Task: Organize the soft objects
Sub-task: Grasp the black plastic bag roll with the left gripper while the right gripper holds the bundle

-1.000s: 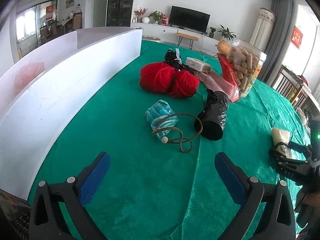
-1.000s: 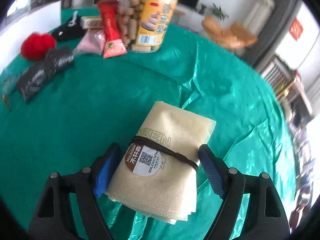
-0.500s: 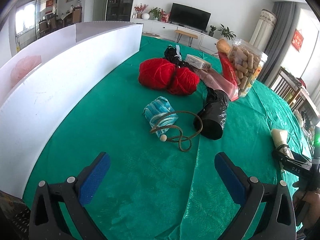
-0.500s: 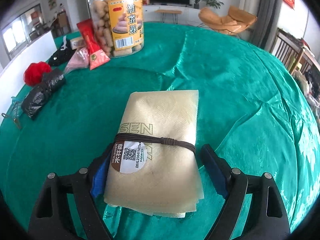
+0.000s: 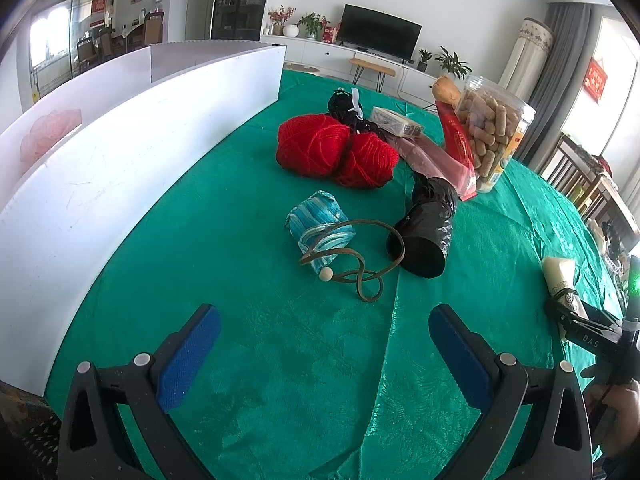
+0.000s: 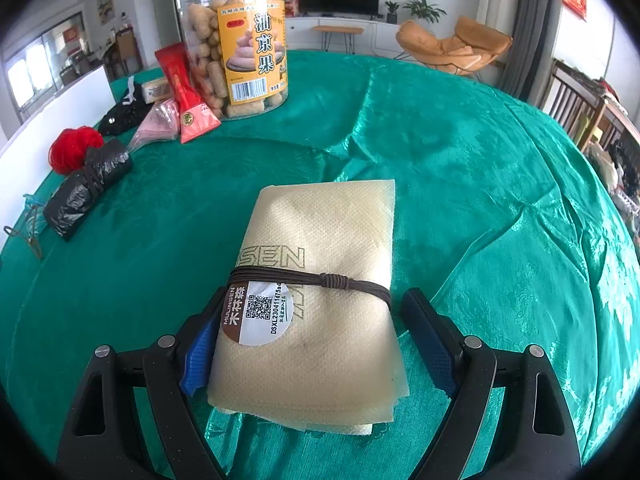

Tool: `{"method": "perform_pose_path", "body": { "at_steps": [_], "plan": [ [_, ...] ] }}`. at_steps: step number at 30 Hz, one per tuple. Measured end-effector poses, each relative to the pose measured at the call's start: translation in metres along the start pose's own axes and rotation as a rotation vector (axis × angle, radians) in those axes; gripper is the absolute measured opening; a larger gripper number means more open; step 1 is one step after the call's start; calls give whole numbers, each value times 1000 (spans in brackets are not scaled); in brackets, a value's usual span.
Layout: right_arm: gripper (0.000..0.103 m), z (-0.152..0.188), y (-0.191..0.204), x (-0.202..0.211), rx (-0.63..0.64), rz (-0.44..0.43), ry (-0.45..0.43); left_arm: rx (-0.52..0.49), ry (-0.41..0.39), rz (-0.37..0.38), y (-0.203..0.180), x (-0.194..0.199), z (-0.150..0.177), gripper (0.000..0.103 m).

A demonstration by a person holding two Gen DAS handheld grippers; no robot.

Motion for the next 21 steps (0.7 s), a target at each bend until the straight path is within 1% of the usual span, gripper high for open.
{"method": "perform_pose_path", "body": {
  "at_steps": [21],
  "plan": [
    [86,0,0,0,0,-1,-1,-4,5,-2,-1,-1,0,103]
  ]
}}
Point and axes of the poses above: each gripper's, at about its wrist camera, not at the fingertips, and x roughly against the way its jaws point, y to its left, z to its underside, the point moved 1 cm from there along -x, roughly the way its jaws point, and after that the axes turned 2 degrees about -y, right-handed, at the moved point
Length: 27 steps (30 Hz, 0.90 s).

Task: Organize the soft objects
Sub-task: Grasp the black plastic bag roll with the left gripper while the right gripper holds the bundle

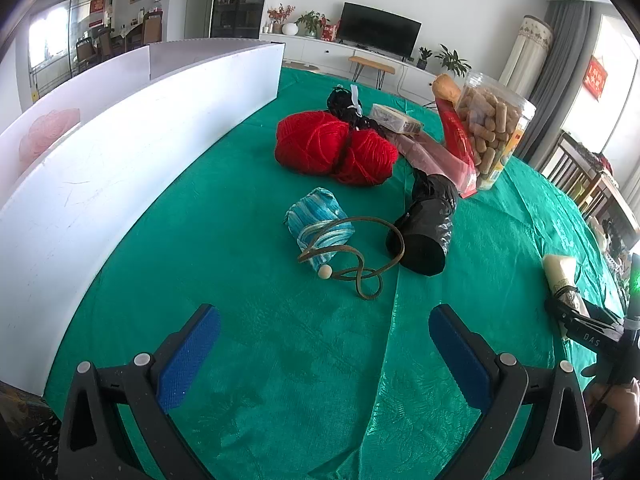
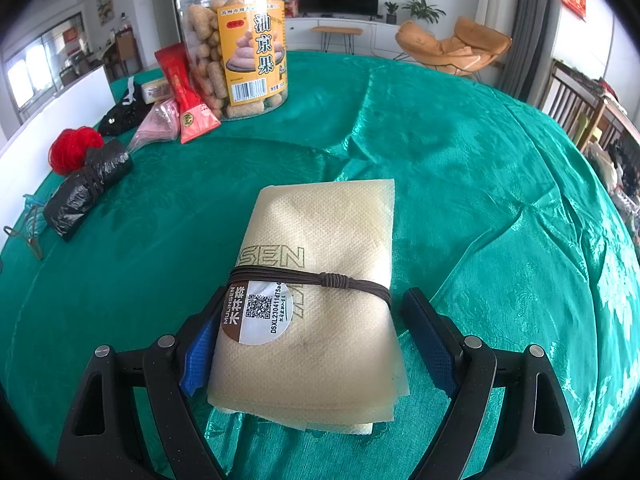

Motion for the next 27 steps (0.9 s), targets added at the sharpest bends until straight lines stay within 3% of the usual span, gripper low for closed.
{"method": "perform_pose_path", "body": {
  "at_steps": [21,24,27],
  "plan": [
    [86,0,0,0,-1,-1,-1,-3,3,0,-1,-1,0,103],
    [86,0,0,0,-1,-1,-1,16,0,39,2,2,1,103],
    [86,1,0,0,-1,0,-1,77,-7,127,13,9,-1,103]
  ]
}}
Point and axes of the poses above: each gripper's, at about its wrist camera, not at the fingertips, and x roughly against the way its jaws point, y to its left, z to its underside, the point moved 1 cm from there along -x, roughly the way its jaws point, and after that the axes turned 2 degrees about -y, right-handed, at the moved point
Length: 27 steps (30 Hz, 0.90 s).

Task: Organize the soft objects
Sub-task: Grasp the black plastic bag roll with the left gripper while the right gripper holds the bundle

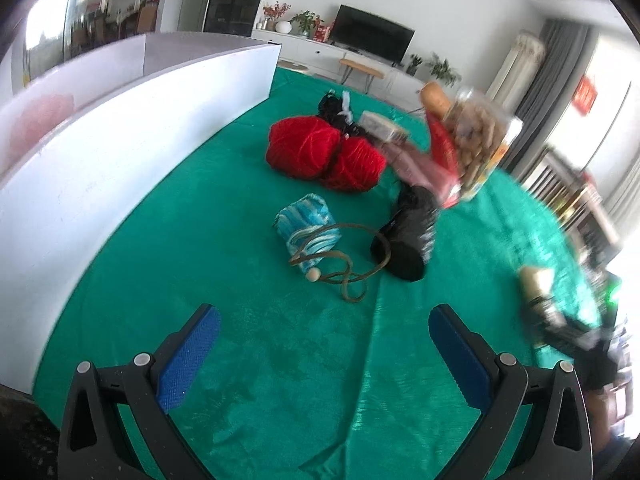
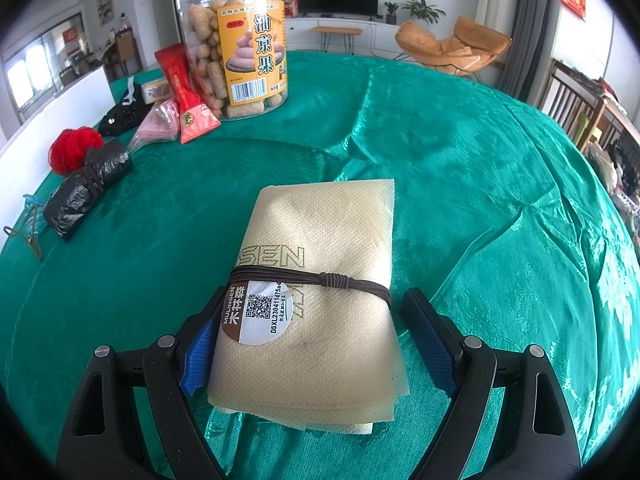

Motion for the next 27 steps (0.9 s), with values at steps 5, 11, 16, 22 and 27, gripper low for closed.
{"method": "perform_pose_path", "body": {
  "at_steps": [5,11,16,22,27],
  "plan": [
    [86,0,-1,1,0,1,-1,3,43,126,-1,6,-9,103],
    [86,0,-1,0,-1,1,-1,-276,156,129,-76,-20,-44,103],
    [86,0,-1,0,-1,0,-1,-482,350,-44,-124,-94,-68,75],
    [86,0,-1,0,-2,0,-1,-467,488,-91,-120,-146,-68,38],
    [86,-8,-1,-1,16,-18,86,-477,371,-47,-124,-114,-72,36]
  ]
}}
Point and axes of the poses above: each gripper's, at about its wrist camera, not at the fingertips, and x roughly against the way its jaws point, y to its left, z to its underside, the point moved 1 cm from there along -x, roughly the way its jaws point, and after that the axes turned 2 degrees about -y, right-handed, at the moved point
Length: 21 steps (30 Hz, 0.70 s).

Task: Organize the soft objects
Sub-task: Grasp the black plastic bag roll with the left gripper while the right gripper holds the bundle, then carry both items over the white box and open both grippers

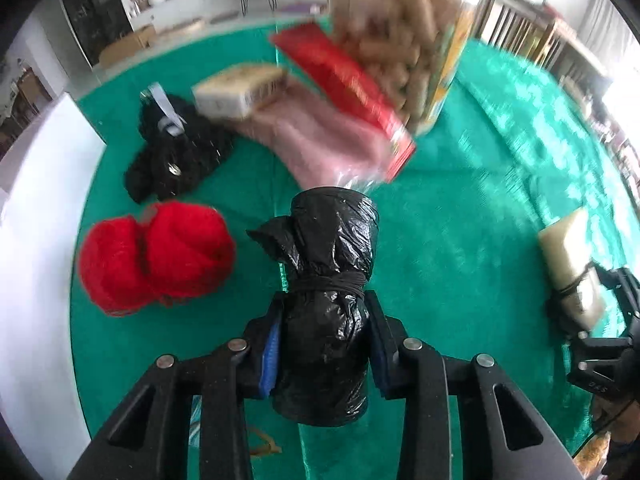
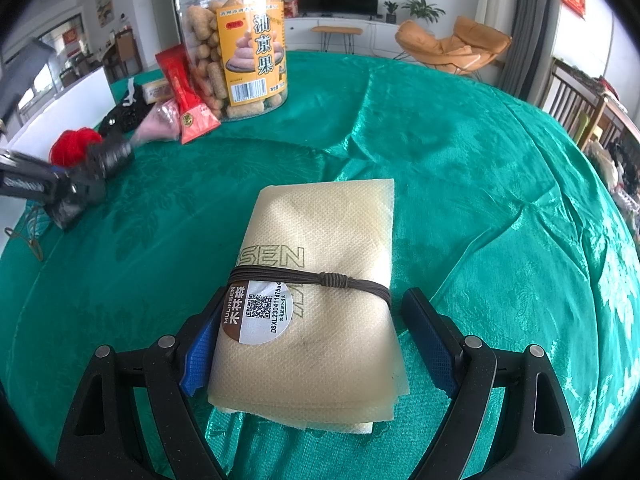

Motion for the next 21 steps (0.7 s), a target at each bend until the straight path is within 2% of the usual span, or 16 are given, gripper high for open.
{"method": "perform_pose_path", "body": {
  "at_steps": [1,5,8,10,11,12,14,18,21],
  "plan": [
    [86,-8,-2,2,-4,-9,73,12,-26,20,2,9,3,36],
    [86,-39,-4,17,-30,-49,127,100,-106,119,14,42,14,36],
    [86,-50,7,-4,21,-69,275,164,-152,167,27,64,19,36],
    [82,-48,11,-15,56,-36,316,189,-181,185,38,83,27,36],
    [60,-47,11,-15,64,-21,310,198,-205,189,48,98,34,36],
    [59,-47,11,-13,69,-18,298,202,-221,185,46,104,30,36],
    [44,-51,12,-1,53,-14,257,226,-261,169,68,125,39,36],
    [44,-81,42,33,48,-92,147,328,-326,133,135,168,65,36],
    [44,-118,115,66,81,-254,59,422,-366,65,193,195,86,36]
  ]
}}
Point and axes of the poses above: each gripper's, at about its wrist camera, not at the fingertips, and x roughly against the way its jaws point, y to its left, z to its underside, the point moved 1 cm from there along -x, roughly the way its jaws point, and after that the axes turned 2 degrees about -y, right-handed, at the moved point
